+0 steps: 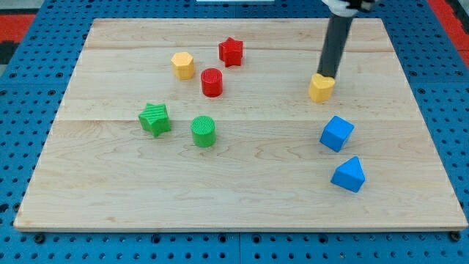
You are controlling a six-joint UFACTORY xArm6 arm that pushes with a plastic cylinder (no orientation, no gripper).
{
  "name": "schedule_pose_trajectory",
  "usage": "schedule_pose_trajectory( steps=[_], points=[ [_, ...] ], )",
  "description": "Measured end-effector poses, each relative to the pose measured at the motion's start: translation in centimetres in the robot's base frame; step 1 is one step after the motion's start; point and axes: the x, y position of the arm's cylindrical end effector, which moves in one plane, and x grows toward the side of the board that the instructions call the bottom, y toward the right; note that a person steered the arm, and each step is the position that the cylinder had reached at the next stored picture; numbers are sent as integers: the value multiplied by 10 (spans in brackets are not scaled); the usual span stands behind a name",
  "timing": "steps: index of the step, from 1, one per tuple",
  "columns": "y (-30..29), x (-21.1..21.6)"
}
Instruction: Push red circle above the heart
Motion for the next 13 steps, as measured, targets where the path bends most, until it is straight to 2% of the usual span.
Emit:
schedule_pose_trajectory(
  steps=[1,2,3,4,5,6,7,8,9,10,11,12,13],
  points=[
    [-4,-2],
    [-41,-34],
    [-58,-22],
    [-39,5],
    [-24,13],
    [-37,-6],
    [-92,-9],
    [-140,32],
    [-198,53],
    [-246,15],
    [-232,-3],
    [-155,-4],
    [-116,-4]
  ],
)
